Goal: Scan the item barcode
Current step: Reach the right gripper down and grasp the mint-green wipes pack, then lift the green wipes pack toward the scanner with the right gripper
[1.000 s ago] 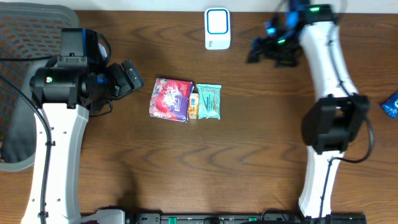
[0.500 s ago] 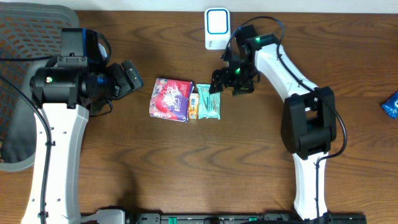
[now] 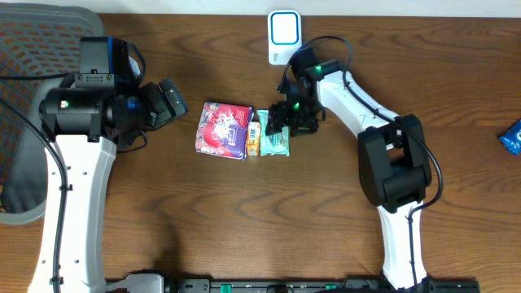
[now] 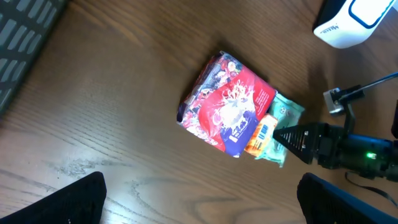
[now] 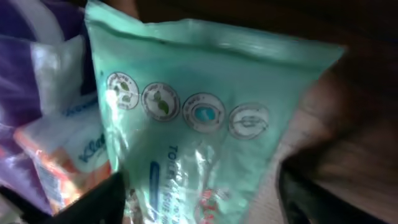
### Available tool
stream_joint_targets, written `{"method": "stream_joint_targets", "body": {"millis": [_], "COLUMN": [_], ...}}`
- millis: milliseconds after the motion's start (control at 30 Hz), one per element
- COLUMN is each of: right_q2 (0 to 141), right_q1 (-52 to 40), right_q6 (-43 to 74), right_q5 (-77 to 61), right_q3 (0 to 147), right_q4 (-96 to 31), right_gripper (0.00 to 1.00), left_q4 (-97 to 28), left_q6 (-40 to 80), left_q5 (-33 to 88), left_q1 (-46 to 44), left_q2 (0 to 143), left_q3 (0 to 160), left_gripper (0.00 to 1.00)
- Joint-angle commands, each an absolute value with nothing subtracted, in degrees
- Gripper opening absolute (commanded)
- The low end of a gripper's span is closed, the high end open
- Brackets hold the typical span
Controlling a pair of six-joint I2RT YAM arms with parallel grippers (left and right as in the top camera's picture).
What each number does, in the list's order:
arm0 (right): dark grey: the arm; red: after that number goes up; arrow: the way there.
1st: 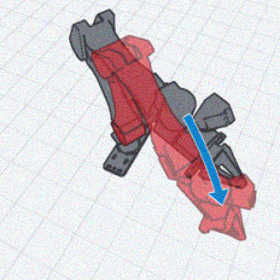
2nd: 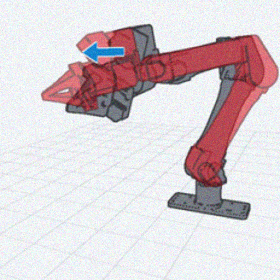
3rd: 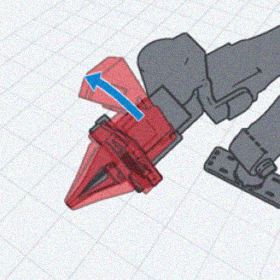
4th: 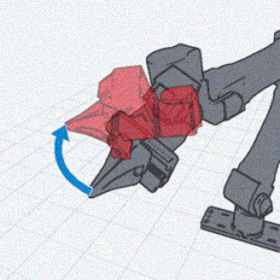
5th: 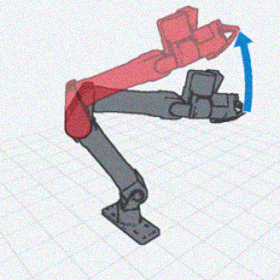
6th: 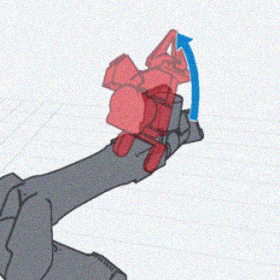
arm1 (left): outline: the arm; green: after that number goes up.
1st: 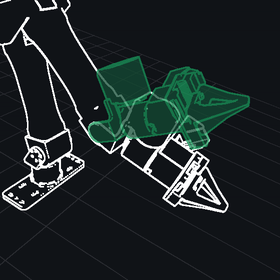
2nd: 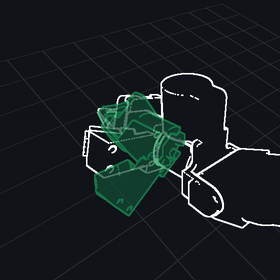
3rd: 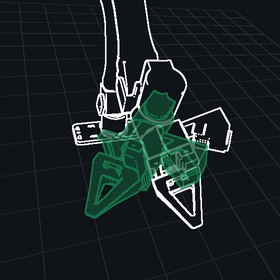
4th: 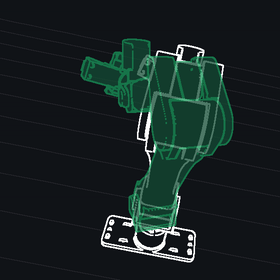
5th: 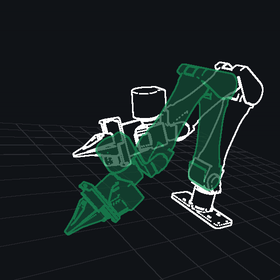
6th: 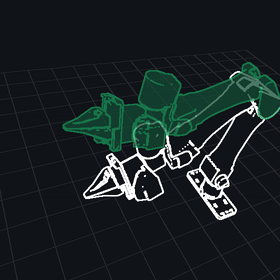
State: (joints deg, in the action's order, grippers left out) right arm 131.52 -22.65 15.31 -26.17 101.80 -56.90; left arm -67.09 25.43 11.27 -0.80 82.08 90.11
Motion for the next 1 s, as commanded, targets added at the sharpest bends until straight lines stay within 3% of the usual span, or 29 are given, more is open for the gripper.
{"method": "stream_joint_targets", "body": {"millis": [0, 33, 133, 533, 667, 900, 933, 967], "right_q2": [131.7, 131.7, 131.7, 131.5, 131.5, 131.5, 131.5, 131.5], "right_q1": [-23.6, -23.8, -24.1, -22.6, -22.2, -20.2, -19.8, -19.2], "right_q6": [18.7, 18.9, 20.4, 20.6, 20.6, 22.3, 23.4, 23.9], "right_q5": [-17.1, -14.8, -8.7, -9.9, -19.4, -34.7, -34.6, -34.3], "right_q3": [99.6, 99.5, 99.5, 110.6, 114.8, 115.9, 115.9, 115.9], "right_q4": [-56.5, -56.6, -57.6, -72.4, -75.7, -75.9, -75.9, -75.8], "right_gripper": [0.52, 0.38, 0.23, 0.14, 0.02, 0.02, 0.03, 0.12], "left_q4": [-67.2, -67.2, -67.2, -67.2, -67.2, -67.2, -67.2, -67.2], "left_q6": [24.9, 24.9, 24.9, 24.9, 24.9, 24.9, 24.9, 24.9], "left_q5": [10.9, 10.9, 10.9, 10.9, 10.9, 10.9, 10.9, 10.9], "left_q1": [-0.6, -0.6, -0.6, -0.6, -0.6, -0.6, -0.6, -0.6], "left_q2": [82.0, 82.0, 82.0, 82.0, 82.0, 82.0, 82.0, 82.0], "left_q3": [90.5, 90.5, 90.5, 90.5, 90.5, 90.5, 90.5, 90.5], "left_gripper": [0.98, 0.98, 0.98, 0.98, 0.98, 0.98, 0.98, 0.98]}}
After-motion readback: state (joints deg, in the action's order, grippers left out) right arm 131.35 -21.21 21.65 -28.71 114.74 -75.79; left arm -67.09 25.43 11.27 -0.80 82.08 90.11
